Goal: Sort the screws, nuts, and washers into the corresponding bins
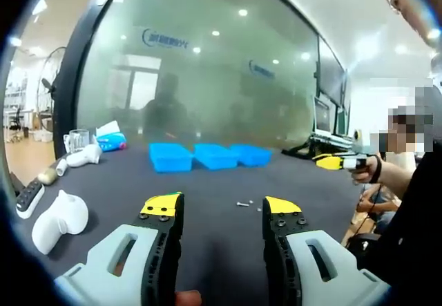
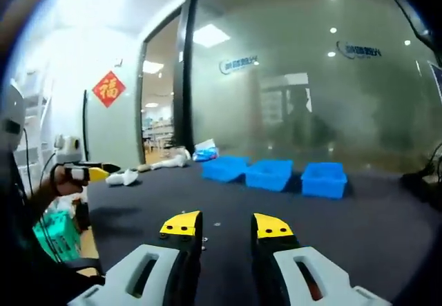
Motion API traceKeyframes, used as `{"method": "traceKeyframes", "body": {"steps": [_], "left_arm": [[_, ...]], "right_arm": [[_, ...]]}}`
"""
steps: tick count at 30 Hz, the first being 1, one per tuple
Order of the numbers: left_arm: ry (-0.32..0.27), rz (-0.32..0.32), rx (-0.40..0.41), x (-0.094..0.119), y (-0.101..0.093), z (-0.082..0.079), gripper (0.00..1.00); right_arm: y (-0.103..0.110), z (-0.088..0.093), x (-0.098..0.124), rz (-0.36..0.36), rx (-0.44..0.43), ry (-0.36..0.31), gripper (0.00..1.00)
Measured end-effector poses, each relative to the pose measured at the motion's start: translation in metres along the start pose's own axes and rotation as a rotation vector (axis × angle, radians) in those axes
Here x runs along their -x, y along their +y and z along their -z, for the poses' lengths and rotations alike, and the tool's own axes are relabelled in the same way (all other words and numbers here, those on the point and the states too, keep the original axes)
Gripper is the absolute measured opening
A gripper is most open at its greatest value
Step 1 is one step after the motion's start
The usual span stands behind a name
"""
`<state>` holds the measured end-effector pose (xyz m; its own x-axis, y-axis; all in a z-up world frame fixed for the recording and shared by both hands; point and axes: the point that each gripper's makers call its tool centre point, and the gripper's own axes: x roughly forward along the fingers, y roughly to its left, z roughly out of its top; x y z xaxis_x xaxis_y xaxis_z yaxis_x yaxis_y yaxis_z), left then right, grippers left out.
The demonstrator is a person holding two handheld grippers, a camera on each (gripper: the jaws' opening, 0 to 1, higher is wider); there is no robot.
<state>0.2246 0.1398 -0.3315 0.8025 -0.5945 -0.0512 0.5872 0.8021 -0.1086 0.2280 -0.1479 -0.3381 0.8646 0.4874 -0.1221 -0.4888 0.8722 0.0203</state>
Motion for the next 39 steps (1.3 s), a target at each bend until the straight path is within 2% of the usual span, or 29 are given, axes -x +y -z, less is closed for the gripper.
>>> {"method": "traceKeyframes", "body": {"steps": [9,14,23,30,39], "left_arm": [[0.006,-0.002,-0.001,0.002,0.001,0.002,0.44],[0.01,-0.001,-0.002,0.002,0.001,0.004,0.44],[0.036,0.004,0.0,0.001,0.0,0.01,0.45],[0.043,0.008,-0.006,0.001,0.0,0.012,0.45],[0.053,0.017,-0.011,0.002,-0.002,0.014,0.45]], "right_arm": [[0.016,0.015,-0.002,-0.042,0.043,0.068,0.25],[0.022,0.022,-0.002,-0.073,0.067,0.128,0.25],[0.052,0.038,-0.004,-0.23,0.125,0.301,0.24],[0.059,0.036,-0.01,-0.265,0.156,0.343,0.24],[0.059,0.023,-0.028,-0.303,0.176,0.38,0.24]]}}
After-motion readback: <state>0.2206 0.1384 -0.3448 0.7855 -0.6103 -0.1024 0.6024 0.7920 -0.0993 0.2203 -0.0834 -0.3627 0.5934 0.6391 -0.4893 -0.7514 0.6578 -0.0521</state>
